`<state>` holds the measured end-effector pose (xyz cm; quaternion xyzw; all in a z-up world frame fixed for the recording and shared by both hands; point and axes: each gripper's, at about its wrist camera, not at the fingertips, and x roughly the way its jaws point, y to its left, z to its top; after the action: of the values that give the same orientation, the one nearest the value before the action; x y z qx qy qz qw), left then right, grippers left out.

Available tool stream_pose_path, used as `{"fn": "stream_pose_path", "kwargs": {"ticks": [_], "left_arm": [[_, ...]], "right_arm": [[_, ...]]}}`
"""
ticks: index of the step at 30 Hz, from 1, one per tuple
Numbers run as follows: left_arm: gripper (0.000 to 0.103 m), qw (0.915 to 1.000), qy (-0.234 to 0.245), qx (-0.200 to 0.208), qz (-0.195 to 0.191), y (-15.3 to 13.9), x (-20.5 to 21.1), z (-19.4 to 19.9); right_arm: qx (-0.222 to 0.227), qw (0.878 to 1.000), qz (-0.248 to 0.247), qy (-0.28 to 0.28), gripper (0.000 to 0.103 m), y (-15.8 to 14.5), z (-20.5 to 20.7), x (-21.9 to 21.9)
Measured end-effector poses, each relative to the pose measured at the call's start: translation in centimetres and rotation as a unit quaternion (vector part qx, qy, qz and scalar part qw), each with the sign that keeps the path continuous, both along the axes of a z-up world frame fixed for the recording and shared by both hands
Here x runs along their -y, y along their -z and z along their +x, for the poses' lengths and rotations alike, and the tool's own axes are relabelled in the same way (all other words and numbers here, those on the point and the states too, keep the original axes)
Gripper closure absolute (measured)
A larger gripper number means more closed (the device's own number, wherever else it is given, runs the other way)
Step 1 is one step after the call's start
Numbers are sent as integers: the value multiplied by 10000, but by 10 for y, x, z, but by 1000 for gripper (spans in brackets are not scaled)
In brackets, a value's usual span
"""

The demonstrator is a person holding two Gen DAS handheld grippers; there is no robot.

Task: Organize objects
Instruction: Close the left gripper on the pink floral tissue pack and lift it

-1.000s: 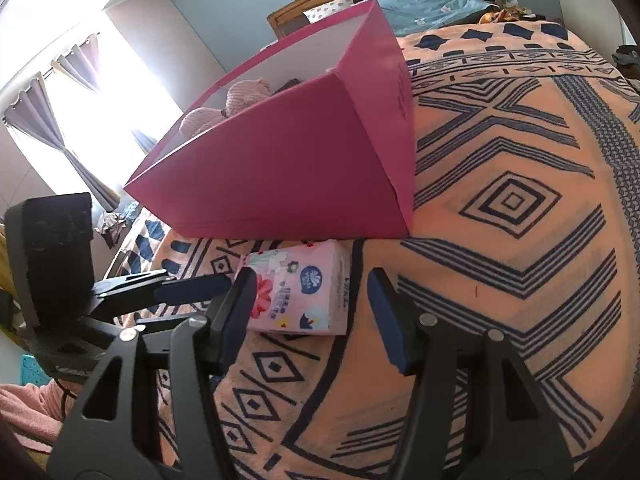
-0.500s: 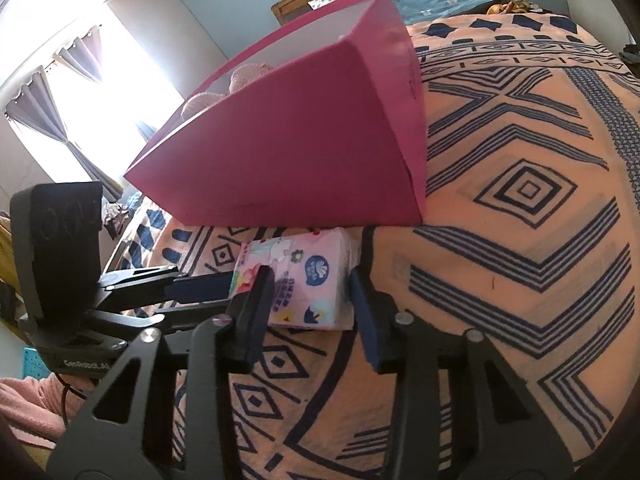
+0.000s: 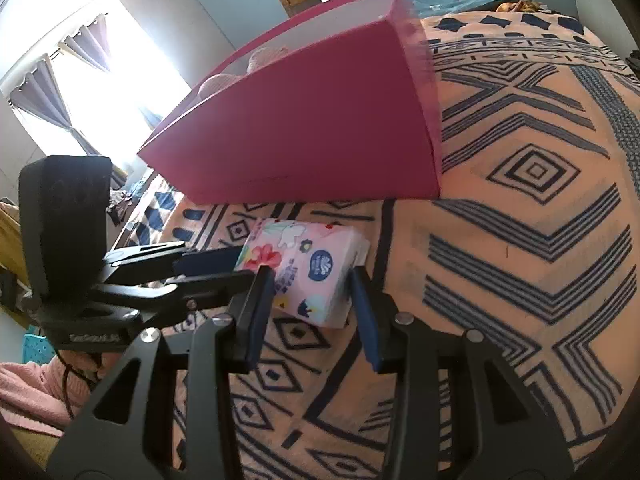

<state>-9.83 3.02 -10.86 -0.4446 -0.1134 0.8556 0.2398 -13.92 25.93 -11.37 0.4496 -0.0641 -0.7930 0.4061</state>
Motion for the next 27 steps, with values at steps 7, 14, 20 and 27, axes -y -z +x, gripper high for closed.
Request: {"fn": "stream_pose_path", "kwargs": {"ticks": [7,14,20,27], "left_arm": [[68,10000,8,36,-6,2,1,1],[68,10000,10,54,6,2,1,1],[68,10000,31,-1,-19,-2,-1,6],[68,9997,34,-236,-85,-17,-3,17]], "right_arm": [[97,9998,-102,158,60,3,-8,-4],[13,10000,-20,66,60,3,-4,4],[-107,9999,4,82,60,-3,1,3],[-307,9995,-81,87,60,-17,11,1]]}}
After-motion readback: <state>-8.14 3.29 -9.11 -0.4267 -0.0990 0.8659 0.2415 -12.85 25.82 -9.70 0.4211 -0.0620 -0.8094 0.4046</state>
